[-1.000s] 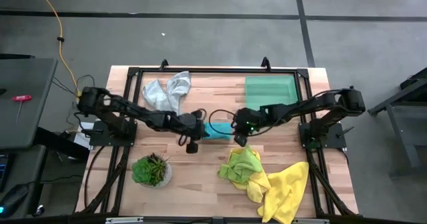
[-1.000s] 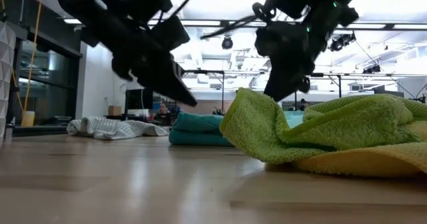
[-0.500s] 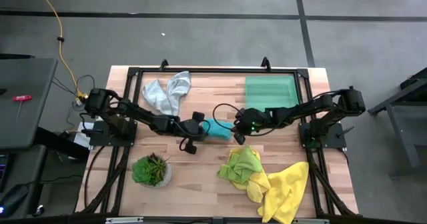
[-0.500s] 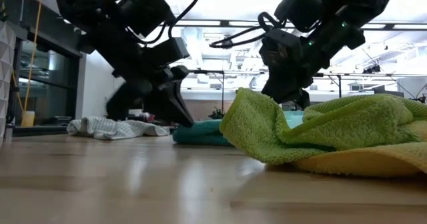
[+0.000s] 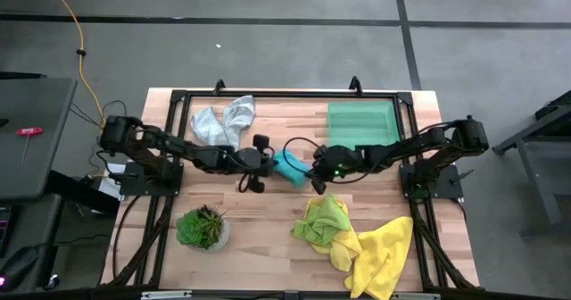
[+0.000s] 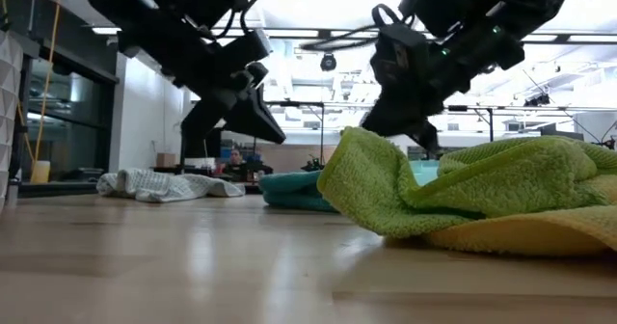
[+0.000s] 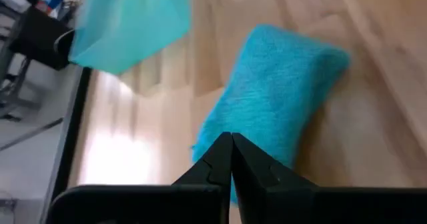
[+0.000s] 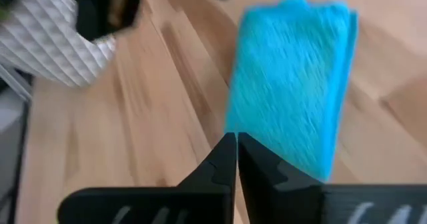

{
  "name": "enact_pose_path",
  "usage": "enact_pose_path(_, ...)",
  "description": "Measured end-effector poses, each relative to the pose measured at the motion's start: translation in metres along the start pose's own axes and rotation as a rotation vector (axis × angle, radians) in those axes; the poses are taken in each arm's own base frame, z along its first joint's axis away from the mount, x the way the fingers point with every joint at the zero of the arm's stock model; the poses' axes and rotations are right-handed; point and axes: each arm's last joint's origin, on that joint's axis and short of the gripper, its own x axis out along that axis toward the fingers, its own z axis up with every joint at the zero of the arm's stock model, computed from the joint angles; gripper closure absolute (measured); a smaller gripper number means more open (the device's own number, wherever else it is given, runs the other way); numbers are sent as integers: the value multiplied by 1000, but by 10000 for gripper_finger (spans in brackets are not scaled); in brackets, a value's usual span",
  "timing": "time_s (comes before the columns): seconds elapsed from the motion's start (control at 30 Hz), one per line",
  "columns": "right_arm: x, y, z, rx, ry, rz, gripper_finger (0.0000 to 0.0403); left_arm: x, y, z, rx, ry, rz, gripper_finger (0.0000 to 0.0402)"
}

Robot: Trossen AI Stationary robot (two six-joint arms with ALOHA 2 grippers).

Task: Fold microfiber towels
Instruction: Fold the blue towel

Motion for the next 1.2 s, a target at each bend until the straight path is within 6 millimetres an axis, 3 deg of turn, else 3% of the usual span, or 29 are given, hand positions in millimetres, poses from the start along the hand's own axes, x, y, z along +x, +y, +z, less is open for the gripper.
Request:
enact_pose_path(0.13, 0, 4, 6, -27, -72, 15, 385, 6, 11, -6, -35, -46, -94, 401)
enact_pose_path(0.33, 7, -2, -4, -77, -25, -65, 391, 27, 4, -22, 27, -12, -177, 401)
enact_pose_path(0.6, 44, -3, -20, -95, -21, -68, 402, 42, -2, -29, 86, -11, -177, 401)
enact_pose_path(0.9, 81, 6, -19, -156, 81, -151, 403, 55, 4, -43, 83, 23, -148, 401)
enact_pose_path(1.2, 80, 14, -16, -321, 226, -171, 403, 59, 23, -50, 72, 14, -77, 401)
